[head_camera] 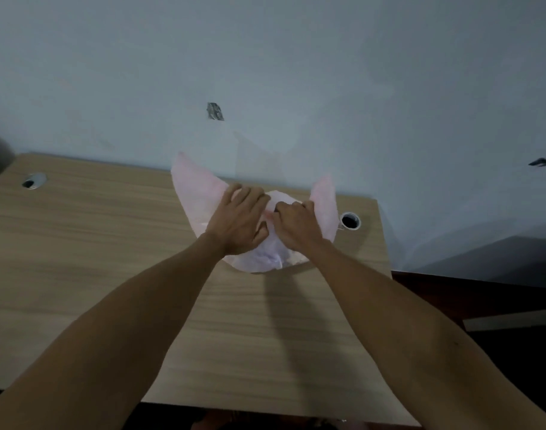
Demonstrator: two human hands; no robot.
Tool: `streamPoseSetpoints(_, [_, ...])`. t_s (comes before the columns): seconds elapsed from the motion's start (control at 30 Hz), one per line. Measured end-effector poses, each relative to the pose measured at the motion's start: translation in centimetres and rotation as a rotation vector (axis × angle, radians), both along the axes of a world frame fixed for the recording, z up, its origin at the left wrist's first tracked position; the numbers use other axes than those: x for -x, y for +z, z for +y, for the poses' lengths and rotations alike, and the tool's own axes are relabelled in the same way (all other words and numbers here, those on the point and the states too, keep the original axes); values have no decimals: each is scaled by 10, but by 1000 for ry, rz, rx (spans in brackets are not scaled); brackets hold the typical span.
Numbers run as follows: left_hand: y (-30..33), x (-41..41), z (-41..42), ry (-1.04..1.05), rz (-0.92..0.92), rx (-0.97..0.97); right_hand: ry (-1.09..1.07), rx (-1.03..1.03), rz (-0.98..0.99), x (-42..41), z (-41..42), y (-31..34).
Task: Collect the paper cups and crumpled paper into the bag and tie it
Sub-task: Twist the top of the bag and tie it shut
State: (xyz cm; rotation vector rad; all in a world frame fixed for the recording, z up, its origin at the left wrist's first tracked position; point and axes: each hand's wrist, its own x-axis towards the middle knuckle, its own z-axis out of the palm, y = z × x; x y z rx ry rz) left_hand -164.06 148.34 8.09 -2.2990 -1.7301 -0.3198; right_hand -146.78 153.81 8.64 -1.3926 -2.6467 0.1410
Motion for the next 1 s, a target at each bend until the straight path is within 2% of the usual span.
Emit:
streamPoseSetpoints(0.07, [-8, -2, -2, -62, 38, -49, -48, 306, 121, 0, 12, 2])
streamPoseSetpoints(0.1, [-10, -4, -1, -41, 18, -51, -74, 386, 201, 0, 14, 3])
streamPoseSetpoints(0.13, [-10, -5, 0, -1, -17, -27, -62, 349, 214, -2, 13, 3])
streamPoseSetpoints(0.23, [-9, -8, 10, 98, -147, 118, 98, -279, -29, -11, 4, -15])
streamPoseSetpoints(0.27, [-6, -10, 14, 127, -153, 174, 145, -367, -52, -14, -3, -19])
streamPoseSetpoints(0.33, [-1, -12, 24, 188, -143, 304, 171, -393, -23, -16, -17, -30])
streamPoseSetpoints(0.43, [-1, -15, 30, 211, -173, 387, 53, -309, -25, -13, -20, -36])
streamPoseSetpoints(0.5, [-3, -13, 22, 156, -120, 313, 58, -149, -5, -8, -10, -32])
streamPoseSetpoints(0.57, [-7, -8, 11, 36, -36, 155, 97, 109, 41, -7, 3, -25])
streamPoseSetpoints(0.63, [-16, -3, 5, -106, 39, 64, 57, 342, 177, -8, 13, -20])
streamPoseSetpoints(0.7, [-24, -2, 5, -155, 83, 70, -30, 422, 302, -9, 17, -18])
streamPoseSetpoints(0.73, [-28, -3, 6, -151, 98, 88, -29, 428, 301, -8, 18, -19])
streamPoseSetpoints(0.8, [-32, -4, 10, -132, 96, 134, 64, 408, 137, -13, 18, -16])
streamPoseSetpoints(0.9, [-34, -6, 15, -105, 53, 206, 203, 162, -326, -31, 28, -6])
streamPoseSetpoints(0.97, [-33, -7, 19, -73, 31, 249, 190, 22, -551, -46, 40, 2])
streamPoseSetpoints(1.0, [-33, -9, 22, -49, 41, 278, 151, 19, -614, -52, 45, 8])
